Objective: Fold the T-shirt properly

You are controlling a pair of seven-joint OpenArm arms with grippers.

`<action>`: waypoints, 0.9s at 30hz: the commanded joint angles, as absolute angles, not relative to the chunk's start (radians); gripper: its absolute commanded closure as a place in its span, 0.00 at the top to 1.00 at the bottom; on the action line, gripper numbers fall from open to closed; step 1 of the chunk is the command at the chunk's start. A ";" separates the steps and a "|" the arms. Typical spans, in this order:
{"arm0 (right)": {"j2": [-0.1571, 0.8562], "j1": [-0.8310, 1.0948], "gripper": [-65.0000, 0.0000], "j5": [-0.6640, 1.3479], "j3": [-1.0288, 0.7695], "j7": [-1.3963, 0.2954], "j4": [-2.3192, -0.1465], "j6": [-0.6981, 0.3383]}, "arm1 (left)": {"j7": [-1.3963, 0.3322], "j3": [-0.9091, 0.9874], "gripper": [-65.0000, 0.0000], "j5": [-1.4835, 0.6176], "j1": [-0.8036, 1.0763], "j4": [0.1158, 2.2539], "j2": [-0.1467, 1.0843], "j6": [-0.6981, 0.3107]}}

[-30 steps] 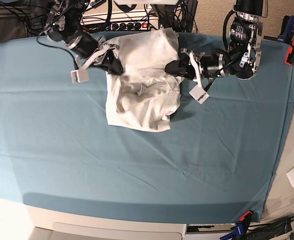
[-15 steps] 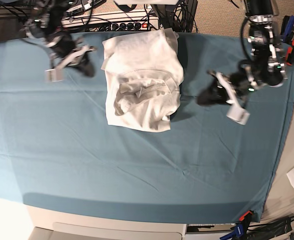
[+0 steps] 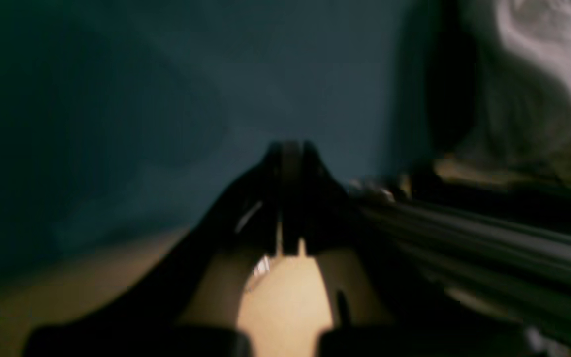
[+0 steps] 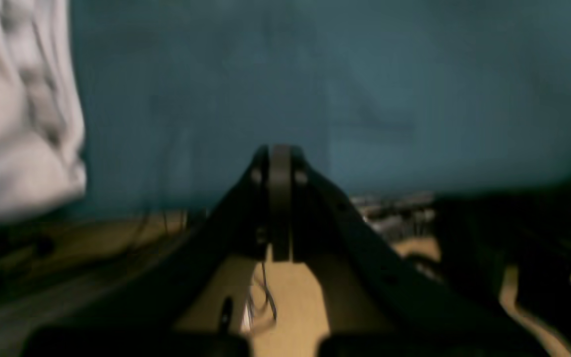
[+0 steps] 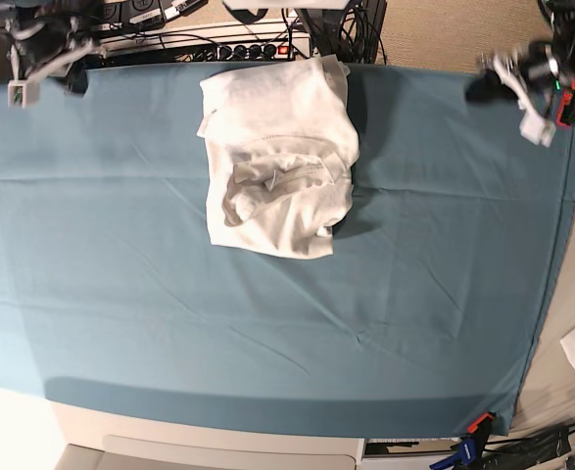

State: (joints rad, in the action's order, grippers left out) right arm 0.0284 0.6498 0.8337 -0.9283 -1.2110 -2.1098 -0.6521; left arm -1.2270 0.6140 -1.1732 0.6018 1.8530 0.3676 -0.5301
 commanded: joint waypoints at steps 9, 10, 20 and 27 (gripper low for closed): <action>0.033 0.877 0.00 0.829 -0.892 -1.157 -2.022 -0.657 | -1.283 0.474 0.00 -1.271 0.894 1.835 0.366 -0.698; 0.041 0.878 0.00 0.796 -0.863 -1.131 -1.964 -0.657 | -1.242 0.428 0.00 -1.245 0.898 1.810 0.366 -0.698; 0.137 0.583 0.00 0.437 -0.522 -0.678 -1.022 -0.654 | -0.788 -0.051 0.00 -0.664 0.584 1.318 0.310 -0.698; 0.169 0.253 0.00 0.124 -0.416 -0.421 -0.492 -0.649 | -0.423 -0.249 0.00 -0.260 0.342 0.926 0.209 -0.482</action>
